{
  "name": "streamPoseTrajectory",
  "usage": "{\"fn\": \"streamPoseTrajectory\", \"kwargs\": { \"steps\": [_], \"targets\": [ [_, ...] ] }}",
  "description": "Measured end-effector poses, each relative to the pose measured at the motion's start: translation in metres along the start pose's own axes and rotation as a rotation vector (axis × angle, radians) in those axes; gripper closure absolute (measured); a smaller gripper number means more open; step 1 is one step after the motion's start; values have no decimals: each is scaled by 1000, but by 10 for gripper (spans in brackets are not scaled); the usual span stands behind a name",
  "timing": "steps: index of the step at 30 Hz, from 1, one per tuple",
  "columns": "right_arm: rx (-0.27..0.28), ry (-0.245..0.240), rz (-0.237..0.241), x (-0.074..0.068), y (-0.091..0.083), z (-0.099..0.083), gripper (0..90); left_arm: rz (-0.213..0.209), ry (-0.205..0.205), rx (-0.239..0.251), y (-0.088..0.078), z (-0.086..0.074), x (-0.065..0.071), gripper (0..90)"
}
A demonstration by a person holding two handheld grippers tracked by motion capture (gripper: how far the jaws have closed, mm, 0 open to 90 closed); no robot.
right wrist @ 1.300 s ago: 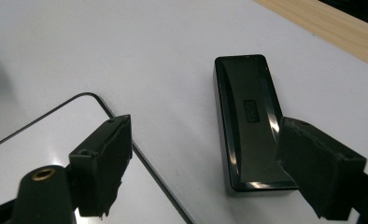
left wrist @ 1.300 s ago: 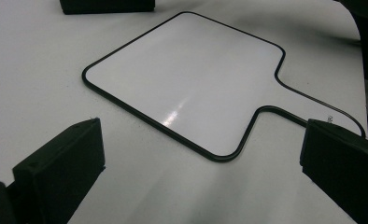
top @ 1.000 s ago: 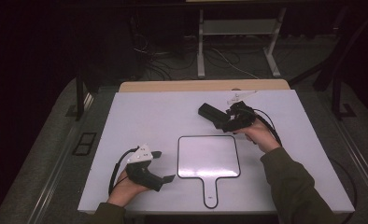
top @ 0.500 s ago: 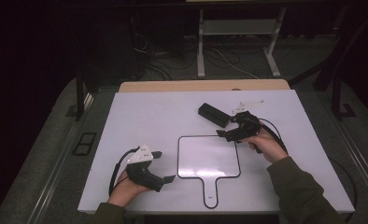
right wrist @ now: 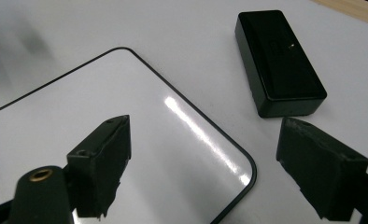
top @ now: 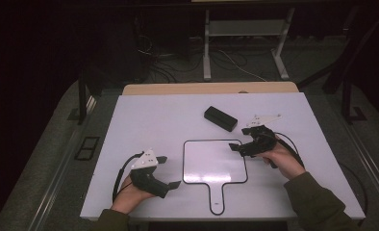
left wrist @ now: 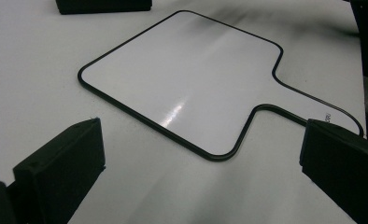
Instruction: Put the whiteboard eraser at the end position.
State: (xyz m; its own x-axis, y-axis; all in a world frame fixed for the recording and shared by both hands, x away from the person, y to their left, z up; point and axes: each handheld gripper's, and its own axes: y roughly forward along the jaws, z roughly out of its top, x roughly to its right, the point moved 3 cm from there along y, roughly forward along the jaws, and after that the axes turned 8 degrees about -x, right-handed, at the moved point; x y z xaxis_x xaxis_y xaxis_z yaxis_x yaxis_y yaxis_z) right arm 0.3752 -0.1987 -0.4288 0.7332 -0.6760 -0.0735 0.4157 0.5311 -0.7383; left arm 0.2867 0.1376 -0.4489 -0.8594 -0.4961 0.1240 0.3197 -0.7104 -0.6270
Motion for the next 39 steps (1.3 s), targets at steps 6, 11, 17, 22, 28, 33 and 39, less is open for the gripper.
{"fn": "streamPoseTrajectory", "kwargs": {
  "steps": [6, 11, 17, 22, 28, 33, 39],
  "targets": [
    [-9, -3, -16, -4, -5, -11, 164, -3, -5, 5, 0, 0, 0, 0],
    [-14, -7, -22, -7, -10, -22, 164, -4, -2, 6, 0, 1, 1, 0],
    [-10, -1, -32, -9, -17, -35, 164, -9, -2, 6, 0, 1, 2, 0],
    [5, 13, -40, -9, -24, -45, 164, -6, 0, 8, 0, 1, 2, 0],
    [19, 33, -36, -12, -31, -58, 164, -4, 4, 6, -1, 1, 1, 0],
    [21, 47, -42, -14, -35, -71, 164, 0, -5, 13, -2, 1, 2, 0],
    [17, 58, -43, -18, -40, -83, 164, 0, -2, 10, -2, 1, 2, 0]
  ]
}}
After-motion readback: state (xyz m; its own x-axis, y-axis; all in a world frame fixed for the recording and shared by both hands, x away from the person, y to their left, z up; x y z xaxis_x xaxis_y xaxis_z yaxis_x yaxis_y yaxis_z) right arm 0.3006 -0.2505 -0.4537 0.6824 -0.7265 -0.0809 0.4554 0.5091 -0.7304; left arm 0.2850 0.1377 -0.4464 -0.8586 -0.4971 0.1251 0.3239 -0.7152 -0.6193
